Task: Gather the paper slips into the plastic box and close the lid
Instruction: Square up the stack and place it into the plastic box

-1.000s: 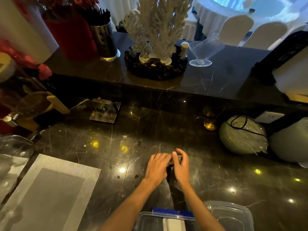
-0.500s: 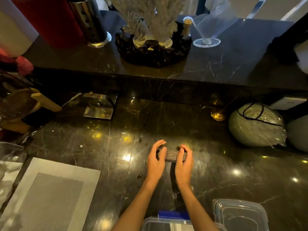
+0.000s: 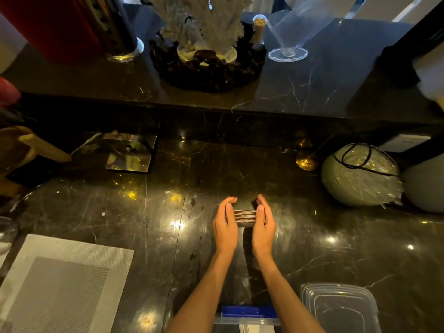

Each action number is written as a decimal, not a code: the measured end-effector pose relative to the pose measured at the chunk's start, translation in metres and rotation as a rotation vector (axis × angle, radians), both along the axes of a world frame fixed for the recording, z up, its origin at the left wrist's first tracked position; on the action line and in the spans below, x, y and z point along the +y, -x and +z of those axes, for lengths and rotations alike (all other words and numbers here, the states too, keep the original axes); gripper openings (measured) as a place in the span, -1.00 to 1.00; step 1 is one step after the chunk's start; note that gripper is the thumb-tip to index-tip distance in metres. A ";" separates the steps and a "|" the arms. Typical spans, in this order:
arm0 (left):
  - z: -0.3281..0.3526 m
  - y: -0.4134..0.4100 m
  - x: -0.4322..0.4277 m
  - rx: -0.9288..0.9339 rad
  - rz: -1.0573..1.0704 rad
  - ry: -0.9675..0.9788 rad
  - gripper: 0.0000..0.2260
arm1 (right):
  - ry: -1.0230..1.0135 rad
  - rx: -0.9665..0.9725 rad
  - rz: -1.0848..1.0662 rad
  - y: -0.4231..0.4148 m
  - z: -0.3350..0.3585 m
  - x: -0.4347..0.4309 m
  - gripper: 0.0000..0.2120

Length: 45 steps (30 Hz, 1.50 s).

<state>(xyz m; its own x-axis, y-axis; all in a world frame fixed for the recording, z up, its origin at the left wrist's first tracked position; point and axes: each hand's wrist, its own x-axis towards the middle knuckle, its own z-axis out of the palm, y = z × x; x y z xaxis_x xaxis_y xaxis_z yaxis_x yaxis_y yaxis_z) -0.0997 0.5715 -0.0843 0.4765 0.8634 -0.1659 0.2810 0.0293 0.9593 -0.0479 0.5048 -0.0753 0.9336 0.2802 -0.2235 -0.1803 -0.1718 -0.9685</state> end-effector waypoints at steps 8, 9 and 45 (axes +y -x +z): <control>0.006 0.008 0.006 0.041 -0.058 -0.058 -0.72 | 0.041 -0.024 0.068 0.009 -0.001 -0.005 -0.61; 0.009 0.005 0.006 0.023 -0.061 -0.086 -0.73 | 0.032 -0.028 0.068 0.009 -0.001 -0.005 -0.60; 0.171 0.148 -0.080 0.691 -0.678 -0.686 -0.62 | 0.323 0.251 0.855 0.154 0.163 -0.153 -0.54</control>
